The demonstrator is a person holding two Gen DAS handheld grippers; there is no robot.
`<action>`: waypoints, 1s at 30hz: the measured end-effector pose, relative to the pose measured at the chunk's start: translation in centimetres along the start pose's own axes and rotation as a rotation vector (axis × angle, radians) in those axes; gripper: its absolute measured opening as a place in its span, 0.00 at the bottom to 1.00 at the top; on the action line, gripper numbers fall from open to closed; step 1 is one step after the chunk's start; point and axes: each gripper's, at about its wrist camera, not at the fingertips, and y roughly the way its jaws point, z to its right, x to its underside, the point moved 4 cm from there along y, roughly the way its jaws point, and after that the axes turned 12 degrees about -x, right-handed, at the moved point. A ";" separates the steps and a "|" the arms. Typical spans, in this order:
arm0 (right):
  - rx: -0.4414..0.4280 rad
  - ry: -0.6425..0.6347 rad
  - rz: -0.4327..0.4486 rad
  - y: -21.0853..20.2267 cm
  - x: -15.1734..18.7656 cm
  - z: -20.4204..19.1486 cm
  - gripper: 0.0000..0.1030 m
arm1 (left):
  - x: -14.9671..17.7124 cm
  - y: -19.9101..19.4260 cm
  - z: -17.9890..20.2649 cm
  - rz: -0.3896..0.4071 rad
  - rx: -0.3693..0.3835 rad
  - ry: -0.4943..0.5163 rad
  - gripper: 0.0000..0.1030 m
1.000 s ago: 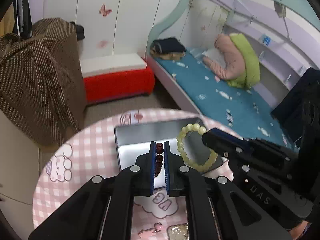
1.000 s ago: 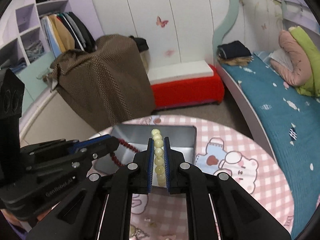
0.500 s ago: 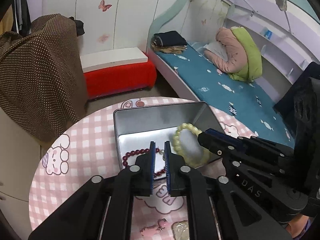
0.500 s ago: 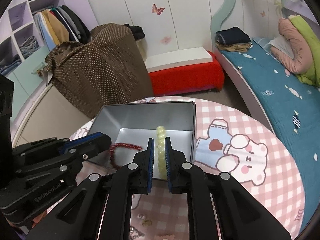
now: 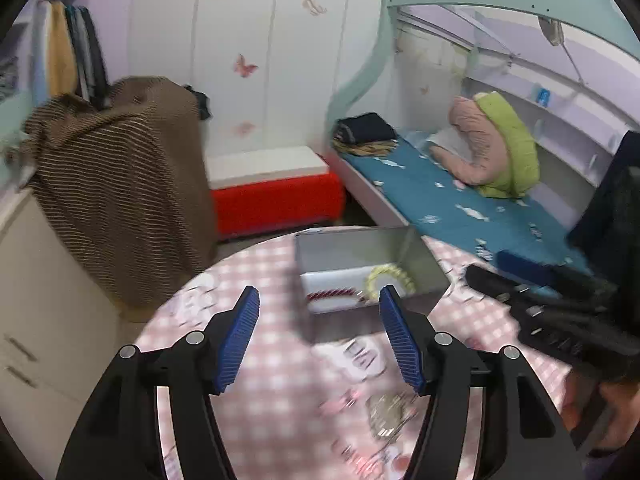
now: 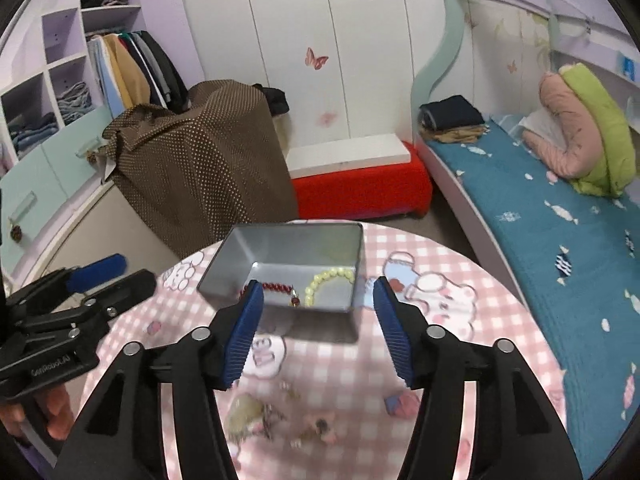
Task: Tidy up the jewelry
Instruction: 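Move both tools back over the remaining charms on the table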
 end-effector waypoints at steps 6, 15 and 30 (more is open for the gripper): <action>0.057 -0.026 0.001 -2.8 3.7 0.0 0.59 | 4.3 -1.5 -1.6 -0.025 -0.083 -0.034 0.59; 0.056 0.025 -0.080 -2.3 8.9 1.0 0.60 | 9.4 -0.1 -0.3 -0.150 -0.074 -0.037 0.59; 0.048 0.050 -0.129 -1.2 11.0 1.7 0.62 | 12.6 1.6 1.9 -0.240 -0.065 0.024 0.58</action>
